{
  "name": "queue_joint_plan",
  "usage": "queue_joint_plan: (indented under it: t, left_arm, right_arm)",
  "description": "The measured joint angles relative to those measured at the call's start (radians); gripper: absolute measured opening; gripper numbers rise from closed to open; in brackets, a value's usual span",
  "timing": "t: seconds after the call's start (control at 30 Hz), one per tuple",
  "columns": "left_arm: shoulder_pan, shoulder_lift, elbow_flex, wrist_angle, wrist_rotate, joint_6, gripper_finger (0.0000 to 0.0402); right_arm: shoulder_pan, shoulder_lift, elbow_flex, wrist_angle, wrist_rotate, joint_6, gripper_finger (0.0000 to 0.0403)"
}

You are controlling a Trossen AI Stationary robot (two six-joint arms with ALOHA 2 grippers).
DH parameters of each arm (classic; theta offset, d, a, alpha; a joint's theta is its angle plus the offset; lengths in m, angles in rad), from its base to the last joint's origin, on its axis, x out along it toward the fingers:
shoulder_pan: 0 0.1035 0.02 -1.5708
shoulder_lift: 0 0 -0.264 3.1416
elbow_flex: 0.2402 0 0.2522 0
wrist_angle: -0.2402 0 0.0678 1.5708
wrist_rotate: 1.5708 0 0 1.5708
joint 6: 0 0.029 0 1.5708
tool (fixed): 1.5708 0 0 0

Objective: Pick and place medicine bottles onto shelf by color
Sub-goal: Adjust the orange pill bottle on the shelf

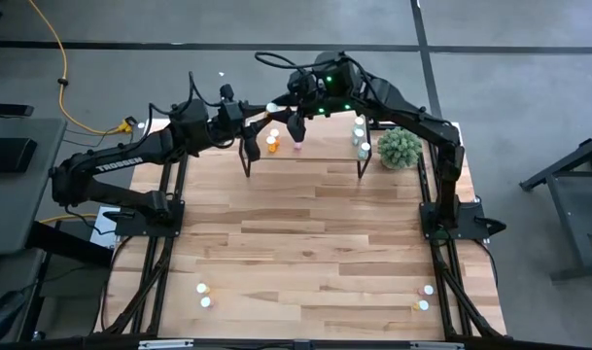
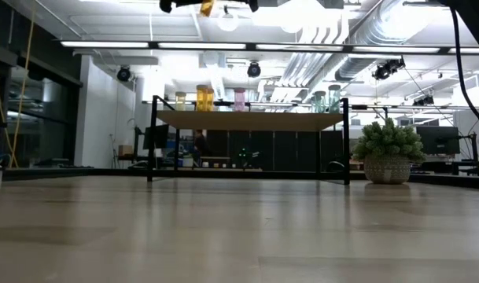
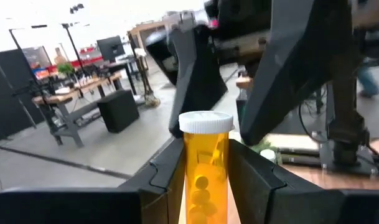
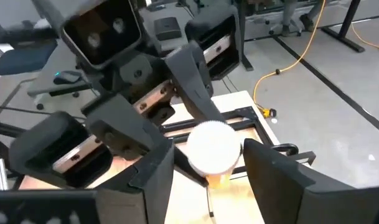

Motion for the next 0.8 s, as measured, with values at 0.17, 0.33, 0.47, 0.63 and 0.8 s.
queue_joint_plan:
  t: [0.17, 0.33, 0.47, 0.63, 0.8]
  left_arm:
    - [-0.004, 0.012, 0.000, 0.018, -0.009, 0.028, 0.0100]
    - [-0.004, 0.011, 0.000, 0.017, -0.016, 0.026, 0.0100]
    - [-0.004, 0.011, 0.000, 0.017, -0.016, 0.026, 0.0100]
    - [-0.004, 0.011, 0.000, 0.017, -0.017, 0.018, 0.0100]
    - [-0.004, 0.011, 0.000, 0.017, -0.019, 0.018, 0.0100]
  right_arm:
    - [0.000, 0.008, 0.001, -0.002, 0.009, 0.019, 0.0183]
    - [0.001, 0.006, 0.001, 0.002, 0.011, 0.020, 0.0183]
    - [0.002, 0.006, 0.001, 0.002, 0.012, 0.019, 0.0180]
    - [0.003, 0.006, 0.001, 0.001, 0.014, 0.019, 0.0150]
    - [0.002, 0.005, 0.001, 0.001, 0.018, 0.018, 0.0116]
